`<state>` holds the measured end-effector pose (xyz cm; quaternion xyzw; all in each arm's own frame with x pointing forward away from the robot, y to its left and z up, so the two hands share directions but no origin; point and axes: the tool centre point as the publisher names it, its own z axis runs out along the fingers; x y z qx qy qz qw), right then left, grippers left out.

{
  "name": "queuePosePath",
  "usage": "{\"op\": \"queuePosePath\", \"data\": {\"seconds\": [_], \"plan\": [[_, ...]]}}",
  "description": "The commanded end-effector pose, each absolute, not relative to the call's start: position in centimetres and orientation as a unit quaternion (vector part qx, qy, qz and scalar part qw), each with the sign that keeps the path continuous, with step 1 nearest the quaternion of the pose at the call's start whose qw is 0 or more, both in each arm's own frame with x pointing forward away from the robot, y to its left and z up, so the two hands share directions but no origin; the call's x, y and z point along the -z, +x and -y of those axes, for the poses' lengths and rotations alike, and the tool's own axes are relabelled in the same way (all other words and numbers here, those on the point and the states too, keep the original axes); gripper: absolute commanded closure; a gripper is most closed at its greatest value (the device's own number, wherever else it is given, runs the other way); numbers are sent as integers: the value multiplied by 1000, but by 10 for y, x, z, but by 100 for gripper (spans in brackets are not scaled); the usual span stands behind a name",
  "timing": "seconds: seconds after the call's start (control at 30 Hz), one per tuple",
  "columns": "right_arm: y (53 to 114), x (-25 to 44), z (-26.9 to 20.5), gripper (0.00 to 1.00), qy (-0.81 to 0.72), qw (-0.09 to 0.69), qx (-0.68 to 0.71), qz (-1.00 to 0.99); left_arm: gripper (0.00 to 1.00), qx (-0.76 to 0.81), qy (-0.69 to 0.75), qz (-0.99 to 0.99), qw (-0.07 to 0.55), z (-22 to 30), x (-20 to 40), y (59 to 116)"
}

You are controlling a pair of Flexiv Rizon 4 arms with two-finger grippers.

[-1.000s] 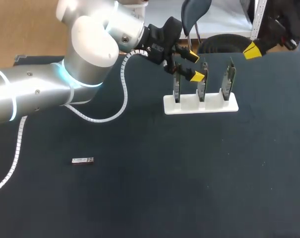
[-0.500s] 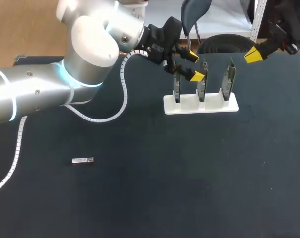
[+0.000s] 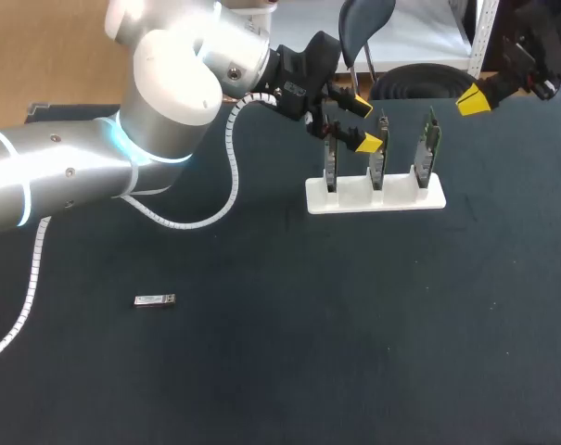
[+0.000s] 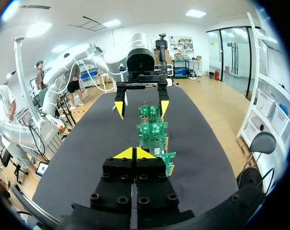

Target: Pick up the optical module with the left hand, and insert it into the network port with the right hand.

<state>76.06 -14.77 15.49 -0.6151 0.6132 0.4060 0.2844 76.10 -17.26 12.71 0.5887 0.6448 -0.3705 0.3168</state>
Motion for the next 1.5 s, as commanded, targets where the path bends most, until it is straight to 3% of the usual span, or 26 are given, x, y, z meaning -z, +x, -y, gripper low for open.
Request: {"op": "queuePosePath", "data": {"seconds": [0.03, 0.7, 0.93, 1.17, 1.5], "plan": [[759, -154, 145, 0, -615, 286, -403, -615, 0, 370, 590, -645, 314, 174, -127, 763], [759, -154, 145, 0, -615, 286, -403, -615, 0, 370, 590, -645, 314, 174, -127, 763], [759, -154, 145, 0, -615, 286, -403, -615, 0, 376, 604, -611, 347, 169, -155, 762], [759, -154, 145, 0, -615, 286, -403, -615, 0, 351, 611, -602, 376, 134, -189, 754], [759, -154, 145, 0, -615, 286, -403, -615, 0, 263, 618, -619, 407, 44, -220, 715]]}}
